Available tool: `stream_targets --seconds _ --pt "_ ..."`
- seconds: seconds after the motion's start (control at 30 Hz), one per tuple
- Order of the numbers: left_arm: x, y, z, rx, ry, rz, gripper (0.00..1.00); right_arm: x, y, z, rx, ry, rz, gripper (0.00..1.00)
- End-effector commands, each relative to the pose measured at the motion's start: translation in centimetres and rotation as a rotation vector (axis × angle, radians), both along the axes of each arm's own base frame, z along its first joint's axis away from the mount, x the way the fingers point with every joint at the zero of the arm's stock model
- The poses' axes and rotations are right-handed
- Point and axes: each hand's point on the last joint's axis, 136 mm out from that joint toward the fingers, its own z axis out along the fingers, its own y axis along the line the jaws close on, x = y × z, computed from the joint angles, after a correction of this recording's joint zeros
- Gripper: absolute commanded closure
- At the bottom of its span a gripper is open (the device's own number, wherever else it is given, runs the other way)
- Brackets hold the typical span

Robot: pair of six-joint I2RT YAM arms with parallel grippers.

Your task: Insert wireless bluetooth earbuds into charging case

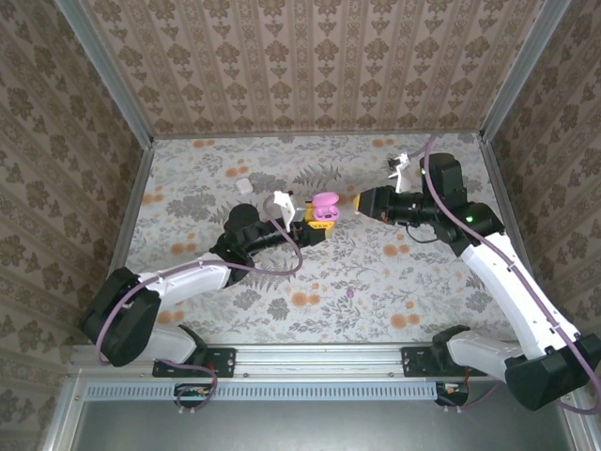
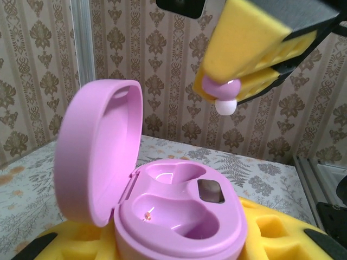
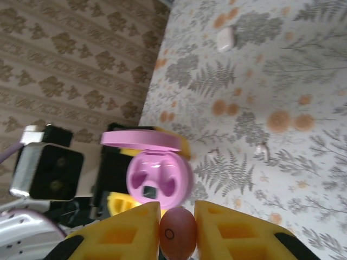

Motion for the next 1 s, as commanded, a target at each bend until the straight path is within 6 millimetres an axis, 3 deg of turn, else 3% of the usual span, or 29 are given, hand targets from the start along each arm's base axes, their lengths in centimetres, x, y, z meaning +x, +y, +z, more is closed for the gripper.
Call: stream_targets --seconds 0.0,0.4,0.97 --pt "-1.0 -0.7 2.5 -0.058 -0.042 -0.069 0.65 -0.4 1.9 2.2 0.039 -0.041 0.081 0.74" --pt "-1.5 -0.8 2.9 -0.063 -0.043 -0.100 0.65 -1.0 3.4 1.1 -0.050 -0.052 0.177 0.74" --pt "-1.6 -0.8 3.1 -0.067 -0.044 -0.105 0.65 -0.6 3.7 0.2 -0.100 -0.081 0.190 0.75"
